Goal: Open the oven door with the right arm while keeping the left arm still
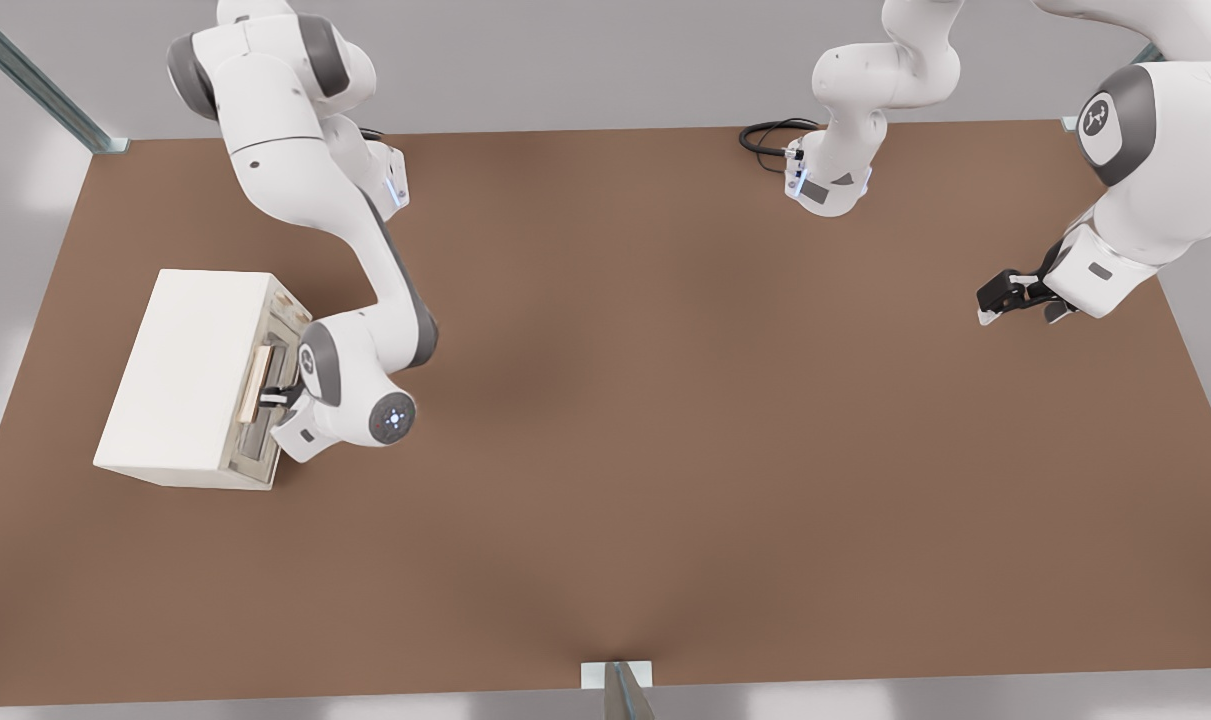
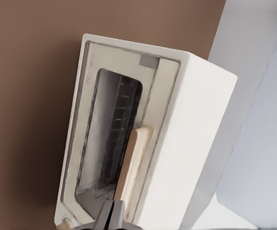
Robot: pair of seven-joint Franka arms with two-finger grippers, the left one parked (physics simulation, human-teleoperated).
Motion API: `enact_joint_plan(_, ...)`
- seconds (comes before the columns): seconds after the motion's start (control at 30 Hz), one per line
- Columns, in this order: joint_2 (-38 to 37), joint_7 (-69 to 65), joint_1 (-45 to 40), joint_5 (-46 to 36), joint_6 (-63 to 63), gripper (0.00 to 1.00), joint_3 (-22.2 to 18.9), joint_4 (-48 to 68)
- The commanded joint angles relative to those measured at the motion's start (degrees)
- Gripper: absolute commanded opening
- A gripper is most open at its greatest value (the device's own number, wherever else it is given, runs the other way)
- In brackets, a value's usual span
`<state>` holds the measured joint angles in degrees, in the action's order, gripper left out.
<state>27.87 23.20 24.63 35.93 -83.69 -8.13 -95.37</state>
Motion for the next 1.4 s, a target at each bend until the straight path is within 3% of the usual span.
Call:
enact_joint_plan(0.0, -0.4, 18.1, -0.1, 0.5, -3.1, 0.00, -0.1, -1.4)
enact_joint_plan(0.27, -2.6, 13.6, -0.2, 0.5, -1.7, 0.00, -3.6, -6.1)
enact_joint_plan(1.37, -2.7, 8.3, -0.3, 6.4, -5.2, 0.00, -3.3, -12.0)
